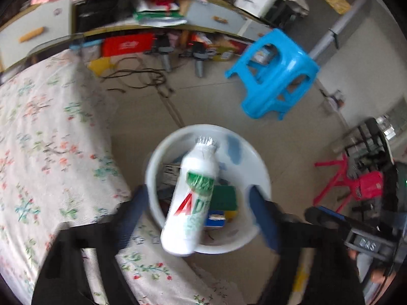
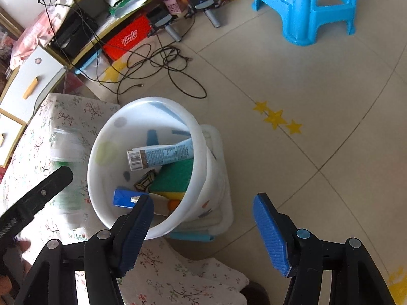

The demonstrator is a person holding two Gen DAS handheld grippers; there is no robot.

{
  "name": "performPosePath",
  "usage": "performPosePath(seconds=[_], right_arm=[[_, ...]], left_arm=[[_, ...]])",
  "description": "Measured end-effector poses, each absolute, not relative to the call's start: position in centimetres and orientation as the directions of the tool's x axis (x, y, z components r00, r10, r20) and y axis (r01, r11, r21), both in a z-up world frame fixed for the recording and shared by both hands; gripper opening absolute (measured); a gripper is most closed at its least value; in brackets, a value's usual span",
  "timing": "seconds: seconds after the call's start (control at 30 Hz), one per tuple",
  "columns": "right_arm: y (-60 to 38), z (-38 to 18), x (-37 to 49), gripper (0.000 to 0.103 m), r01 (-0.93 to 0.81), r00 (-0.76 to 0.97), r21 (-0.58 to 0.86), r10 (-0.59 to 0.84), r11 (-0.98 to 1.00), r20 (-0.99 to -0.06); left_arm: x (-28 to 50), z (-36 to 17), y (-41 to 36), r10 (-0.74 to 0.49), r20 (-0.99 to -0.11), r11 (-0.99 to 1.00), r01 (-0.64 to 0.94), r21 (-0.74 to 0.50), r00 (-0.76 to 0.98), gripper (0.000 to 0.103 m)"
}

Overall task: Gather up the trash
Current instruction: 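Carry the AD bottle with the left gripper over the wastebasket and release it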

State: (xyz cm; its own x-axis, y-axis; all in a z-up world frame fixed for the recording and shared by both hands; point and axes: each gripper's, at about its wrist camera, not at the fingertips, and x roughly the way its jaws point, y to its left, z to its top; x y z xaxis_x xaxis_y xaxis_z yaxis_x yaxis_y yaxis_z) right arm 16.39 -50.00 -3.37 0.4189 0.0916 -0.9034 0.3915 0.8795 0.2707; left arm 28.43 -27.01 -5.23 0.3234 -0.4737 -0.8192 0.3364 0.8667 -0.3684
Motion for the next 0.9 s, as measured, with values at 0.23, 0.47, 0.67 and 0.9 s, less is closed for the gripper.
performPosePath(seconds=[0.23, 0.47, 0.67, 0.9], right_arm=[[-49.7, -3.0, 16.0, 0.071, 0.387, 0.429, 0.277, 0.094, 0.880, -0.898], [-47.4, -2.6, 16.3, 0.072, 0.352, 0.434, 0.278, 0.107, 0.894, -0.895], [-44.3, -2.3, 16.9, 0.073, 0.313, 0.430, 0.285, 0.132, 0.906, -0.893], [-39.7, -2.0, 18.0, 0.076, 0.258, 0.426, 0.300, 0.171, 0.918, -0.888]], left_arm=[[27.0, -4.3, -23.9, -0.400, -0.831, 0.903, 0.320, -0.286, 0.387, 0.093], [25.0, -3.7, -18.3, -0.361, -0.833, 0.921, 0.297, -0.250, 0.419, 0.097], [22.8, -3.3, -12.5, -0.318, -0.835, 0.942, 0.251, -0.223, 0.450, 0.099], [21.2, -4.0, -5.0, -0.229, -0.849, 0.972, 0.150, -0.179, 0.476, 0.103]])
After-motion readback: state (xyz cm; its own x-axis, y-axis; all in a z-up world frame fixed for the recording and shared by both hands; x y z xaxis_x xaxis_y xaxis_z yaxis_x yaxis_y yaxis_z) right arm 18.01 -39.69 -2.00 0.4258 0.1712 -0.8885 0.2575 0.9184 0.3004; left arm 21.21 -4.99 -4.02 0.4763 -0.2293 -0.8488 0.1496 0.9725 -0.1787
